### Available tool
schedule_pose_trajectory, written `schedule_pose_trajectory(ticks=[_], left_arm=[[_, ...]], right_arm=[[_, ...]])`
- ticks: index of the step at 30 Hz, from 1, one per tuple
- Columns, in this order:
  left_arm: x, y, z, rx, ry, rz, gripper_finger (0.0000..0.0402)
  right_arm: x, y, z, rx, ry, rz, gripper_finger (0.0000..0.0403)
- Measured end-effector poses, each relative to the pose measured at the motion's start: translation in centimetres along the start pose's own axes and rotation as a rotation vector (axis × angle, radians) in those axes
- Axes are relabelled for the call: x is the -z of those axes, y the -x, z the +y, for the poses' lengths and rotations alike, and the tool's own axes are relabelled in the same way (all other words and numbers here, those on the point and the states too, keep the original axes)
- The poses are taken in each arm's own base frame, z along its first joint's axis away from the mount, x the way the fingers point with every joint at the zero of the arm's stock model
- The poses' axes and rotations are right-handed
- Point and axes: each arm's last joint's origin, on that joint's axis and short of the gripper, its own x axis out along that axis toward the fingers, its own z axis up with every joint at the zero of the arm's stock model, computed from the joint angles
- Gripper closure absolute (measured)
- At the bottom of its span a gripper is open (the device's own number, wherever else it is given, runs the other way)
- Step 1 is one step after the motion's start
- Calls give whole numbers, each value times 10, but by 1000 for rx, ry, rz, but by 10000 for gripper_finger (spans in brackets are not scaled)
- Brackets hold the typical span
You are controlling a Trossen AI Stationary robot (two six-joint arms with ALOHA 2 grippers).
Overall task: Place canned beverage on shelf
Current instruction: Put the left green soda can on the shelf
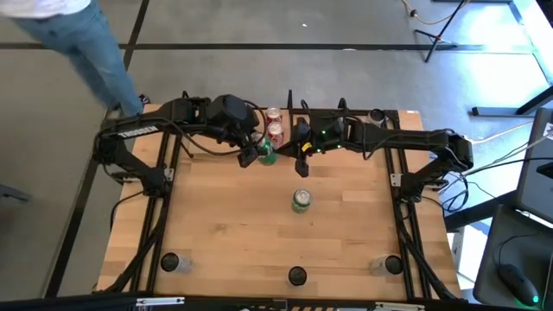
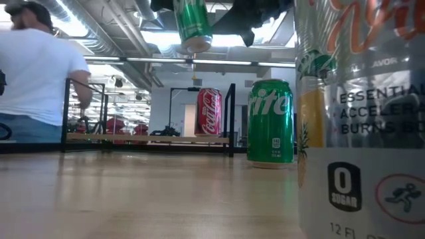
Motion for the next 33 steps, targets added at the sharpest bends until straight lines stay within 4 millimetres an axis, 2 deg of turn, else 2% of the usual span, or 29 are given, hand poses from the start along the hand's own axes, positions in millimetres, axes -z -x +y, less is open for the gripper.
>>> schedule_pose_trajectory(ticks=[10, 14, 17, 24, 33], left_arm=[[-2, -6, 8, -47, -41, 10, 134], [6, -6, 20, -119, -96, 119, 134], [5, -6, 32, -154, -136, 134, 134], [10, -22, 77, -178, -191, 203, 134], [17, -66, 138, -103, -183, 214, 134]], right_arm=[[-1, 1, 0, 3, -1, -14, 395], [-11, 23, 5, 9, 11, -55, 395], [-19, 43, 9, 28, 24, -102, 395], [-21, 67, 10, 177, 56, -86, 395], [-14, 69, 9, 215, 50, -19, 395]])
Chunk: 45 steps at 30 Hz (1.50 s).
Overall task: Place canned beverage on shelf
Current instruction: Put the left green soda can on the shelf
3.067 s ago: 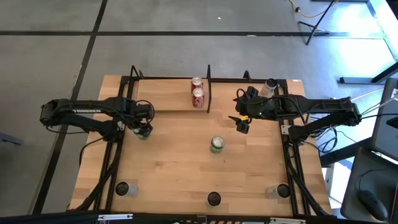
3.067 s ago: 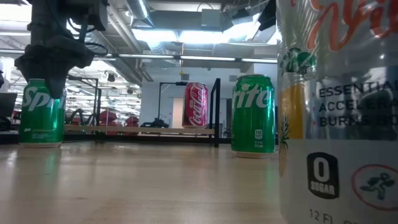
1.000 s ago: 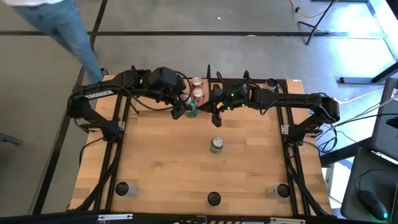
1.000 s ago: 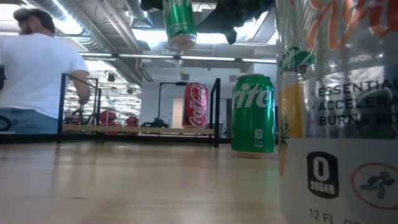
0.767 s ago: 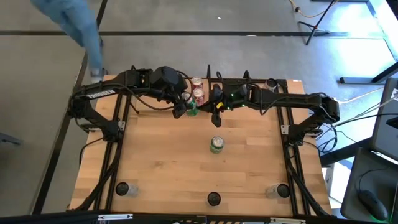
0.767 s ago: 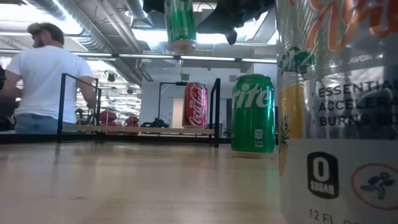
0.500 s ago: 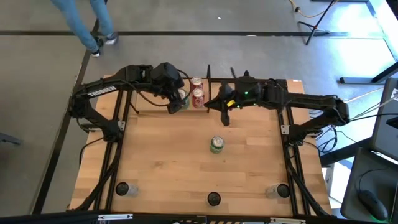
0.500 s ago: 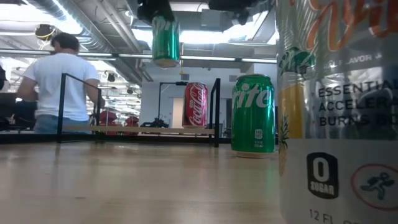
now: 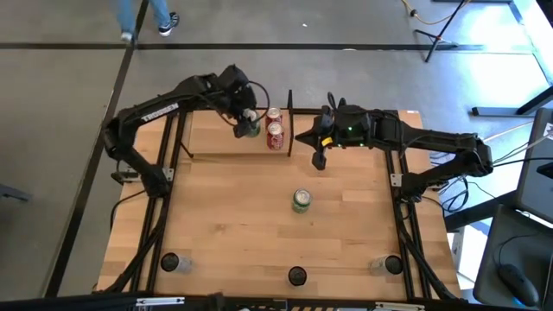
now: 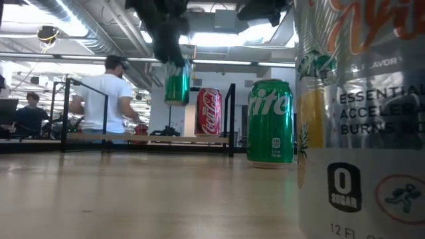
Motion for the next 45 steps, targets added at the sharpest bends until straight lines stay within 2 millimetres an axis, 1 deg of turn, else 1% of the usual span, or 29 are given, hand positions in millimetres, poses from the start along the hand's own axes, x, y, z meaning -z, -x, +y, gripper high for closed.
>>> schedule_pose_trajectory(ticks=[4, 8, 14, 18, 20, 23, 32, 36, 39, 42, 45], left_arm=[[6, -28, 16, 59, 1, 33, 134], [10, -47, 28, 70, -10, 62, 134], [11, -62, 41, 96, -32, 37, 134], [16, -76, 48, 129, -56, 68, 128], [17, -80, 50, 133, -52, 70, 125], [17, -81, 51, 125, -46, 72, 124], [14, -79, 46, 99, -67, 73, 119], [12, -80, 41, 88, -80, 78, 92], [7, -78, 39, 11, -74, 94, 70], [-1, -71, 38, -17, -85, 83, 58], [-10, -61, 38, -10, -85, 63, 55]], right_arm=[[0, 0, -1, 52, 0, 1, 395], [1, 0, -3, 91, 0, 11, 395], [2, 0, -3, 108, 0, 26, 395], [3, 0, -4, 142, 1, 32, 395], [3, 0, -4, 152, 1, 32, 395], [3, 0, -4, 157, 1, 32, 395], [3, 1, -5, 181, 5, 32, 395], [2, 0, -5, 181, 7, 27, 395], [3, 1, -5, 181, 8, 30, 395], [3, 1, -5, 181, 8, 32, 395], [3, 1, -5, 181, 9, 32, 395]])
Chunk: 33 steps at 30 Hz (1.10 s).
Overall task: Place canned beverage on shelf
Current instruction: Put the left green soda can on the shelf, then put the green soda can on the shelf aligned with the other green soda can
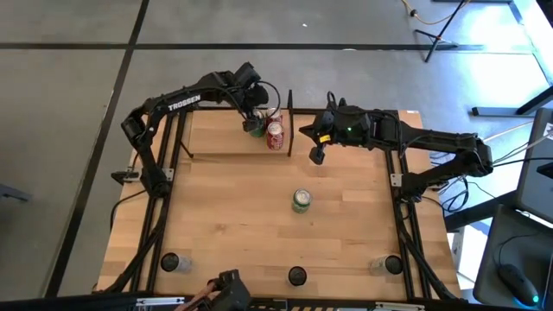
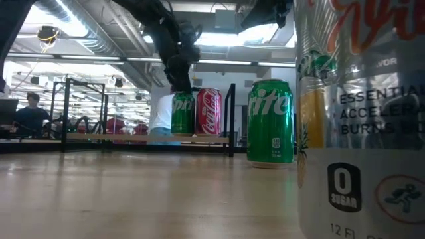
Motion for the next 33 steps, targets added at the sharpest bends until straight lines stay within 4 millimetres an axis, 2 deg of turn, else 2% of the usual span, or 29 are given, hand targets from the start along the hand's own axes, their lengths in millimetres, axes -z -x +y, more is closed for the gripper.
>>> schedule_pose_trajectory(ticks=[6, 10, 13, 16, 21, 24, 29, 33], left_arm=[[-17, 27, -3, 6, 16, -29, 54], [-32, 51, -18, 16, -35, -70, 54], [-43, 66, -33, 2, -91, -113, 54], [-54, 80, -52, 32, -71, -160, 53], [-62, 89, -96, 192, -61, -155, 53], [-64, 90, -122, 255, -45, -143, 53], [-67, 91, -162, 315, -150, -147, 53], [-68, 94, -187, 348, -239, -173, 53]], right_arm=[[0, 0, 0, 0, 0, 0, 395], [3, 0, 2, -69, -21, 25, 395], [4, 0, 3, -115, -40, 41, 395], [5, 0, 4, -117, -48, 48, 395], [11, 1, 7, -240, -122, 123, 385], [18, 3, 9, -271, -131, 203, 349], [31, 9, 11, -228, -221, 352, 249], [46, 27, 19, -212, -245, 542, 173]])
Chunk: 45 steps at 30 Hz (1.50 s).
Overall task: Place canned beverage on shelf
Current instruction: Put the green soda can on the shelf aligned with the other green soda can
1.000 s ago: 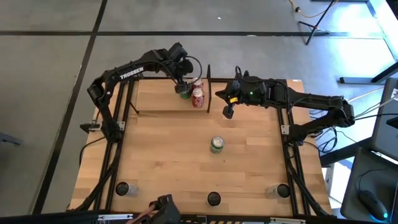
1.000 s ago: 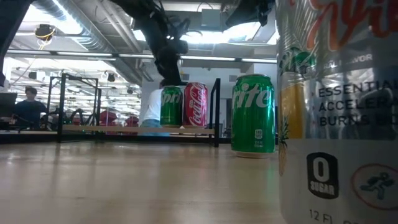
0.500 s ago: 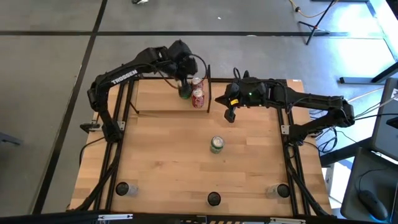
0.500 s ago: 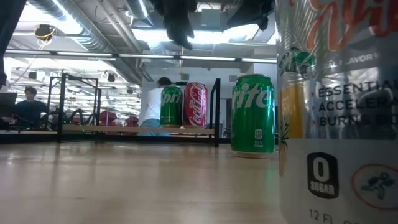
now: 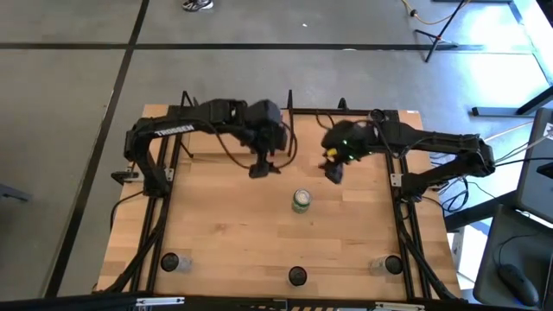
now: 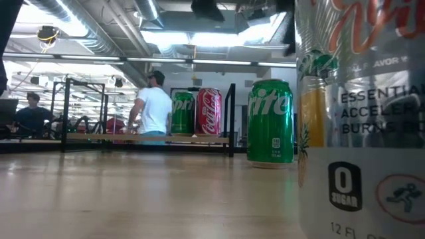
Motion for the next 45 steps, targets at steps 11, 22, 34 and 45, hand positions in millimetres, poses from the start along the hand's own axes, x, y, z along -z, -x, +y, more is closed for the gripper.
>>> schedule_pose_trajectory(ticks=[11, 22, 34, 45], left_arm=[[-6, -18, -58, 150, -259, -30, 53], [25, -88, -42, 161, -71, -84, 53], [35, -110, -43, 142, 257, -147, 53], [32, -123, -42, 11, 132, -204, 53]], right_arm=[[41, 34, 53, 40, -116, -59, 91], [90, 51, 105, 7, -43, -82, 104], [135, 83, 109, -22, 121, -35, 105], [133, 84, 109, 24, 15, -147, 105]])
